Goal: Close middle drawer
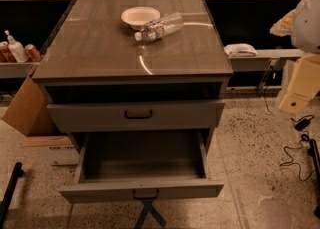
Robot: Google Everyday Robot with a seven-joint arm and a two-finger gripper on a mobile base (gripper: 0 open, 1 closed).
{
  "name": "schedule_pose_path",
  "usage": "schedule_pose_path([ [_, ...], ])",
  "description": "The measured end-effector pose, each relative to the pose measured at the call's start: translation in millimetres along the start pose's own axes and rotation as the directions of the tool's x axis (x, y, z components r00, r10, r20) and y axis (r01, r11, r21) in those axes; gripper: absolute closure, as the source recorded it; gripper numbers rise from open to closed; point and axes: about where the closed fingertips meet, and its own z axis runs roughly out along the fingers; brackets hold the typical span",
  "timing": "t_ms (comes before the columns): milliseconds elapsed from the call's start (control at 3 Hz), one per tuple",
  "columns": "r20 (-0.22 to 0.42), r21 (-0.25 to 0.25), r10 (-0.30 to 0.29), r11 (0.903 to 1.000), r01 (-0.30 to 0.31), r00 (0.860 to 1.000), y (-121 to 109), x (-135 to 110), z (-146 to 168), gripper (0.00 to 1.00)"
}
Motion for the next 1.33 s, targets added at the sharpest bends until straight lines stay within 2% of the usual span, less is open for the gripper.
schedule_pose_path([
  [667, 0.019, -0.019, 0.006, 0.9998, -0.005, 1.000, 1, 0, 4, 0.00],
  [1000, 0.088, -0.115, 0.018, 0.9933, -0.008, 0.996, 16, -1, 42, 0.00],
  [1333, 0.180, -0.235, 0.067, 0.9718, -0.023, 0.981, 48, -3, 87, 0.00],
])
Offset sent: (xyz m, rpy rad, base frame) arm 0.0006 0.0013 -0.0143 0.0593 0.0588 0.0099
